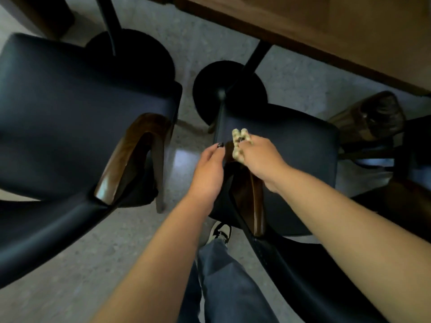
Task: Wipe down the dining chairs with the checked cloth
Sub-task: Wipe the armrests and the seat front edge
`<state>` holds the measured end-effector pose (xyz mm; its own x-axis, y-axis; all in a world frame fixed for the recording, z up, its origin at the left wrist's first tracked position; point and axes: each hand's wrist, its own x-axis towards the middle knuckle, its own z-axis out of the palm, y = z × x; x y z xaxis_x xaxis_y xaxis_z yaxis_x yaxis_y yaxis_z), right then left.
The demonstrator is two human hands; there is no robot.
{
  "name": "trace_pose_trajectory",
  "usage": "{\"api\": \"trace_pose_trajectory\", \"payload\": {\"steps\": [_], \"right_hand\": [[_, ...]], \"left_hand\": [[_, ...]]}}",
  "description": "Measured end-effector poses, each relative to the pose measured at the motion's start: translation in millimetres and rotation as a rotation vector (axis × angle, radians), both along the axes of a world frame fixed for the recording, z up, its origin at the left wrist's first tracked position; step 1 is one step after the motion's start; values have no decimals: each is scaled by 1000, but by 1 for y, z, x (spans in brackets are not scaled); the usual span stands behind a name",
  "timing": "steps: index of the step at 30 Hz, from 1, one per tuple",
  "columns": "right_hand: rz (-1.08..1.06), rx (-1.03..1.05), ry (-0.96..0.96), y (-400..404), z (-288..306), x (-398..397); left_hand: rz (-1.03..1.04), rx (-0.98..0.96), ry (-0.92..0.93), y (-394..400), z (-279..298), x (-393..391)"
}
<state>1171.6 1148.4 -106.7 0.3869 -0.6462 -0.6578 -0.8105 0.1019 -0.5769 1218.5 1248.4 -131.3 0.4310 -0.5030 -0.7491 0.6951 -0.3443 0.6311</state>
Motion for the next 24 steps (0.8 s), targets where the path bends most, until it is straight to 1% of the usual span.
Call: {"api": "trace_pose_trajectory", "payload": {"steps": [1,3,5,7,9,11,13,15,16,18,19,21,22,23,24], "right_hand": [[-179,109,-46,-4,0,1],[-388,295,-127,-11,3,-5],[-489,425,-151,-2,14,-20],[-545,483,-143,18,27,-43],[-523,439,-106,39,33,-63],[-522,390,-81,45,33,-61],[-606,383,-85,30,24,-49],[-708,465,-156,17,20,-37],[-706,473,-175,15,18,-39],[-635,414,-176,24,17,-48],[-620,367,-194,32,20,-56],[-656,330,-287,49,31,-77],[-686,349,-344,55,39,-90],[-724,382,-384,58,49,-104],[-774,397,-405,57,59,-120]], "left_hand": [[5,-23,21,-8,5,-3],[1,-25,37,-21,11,-10],[-18,40,-25,-32,14,-18],[-25,104,-113,-38,15,-26],[-26,157,-192,-41,14,-31],[-43,193,-238,-41,13,-33],[-72,212,-271,-43,15,-32],[-110,223,-288,-42,18,-30],[-139,232,-298,-41,19,-30],[-205,258,-347,-40,21,-29],[-253,285,-402,-41,23,-28],[-391,362,-621,-45,31,-28],[-435,374,-746,-50,37,-30],[-457,357,-831,-57,44,-33],[-470,327,-871,-67,52,-38]]}}
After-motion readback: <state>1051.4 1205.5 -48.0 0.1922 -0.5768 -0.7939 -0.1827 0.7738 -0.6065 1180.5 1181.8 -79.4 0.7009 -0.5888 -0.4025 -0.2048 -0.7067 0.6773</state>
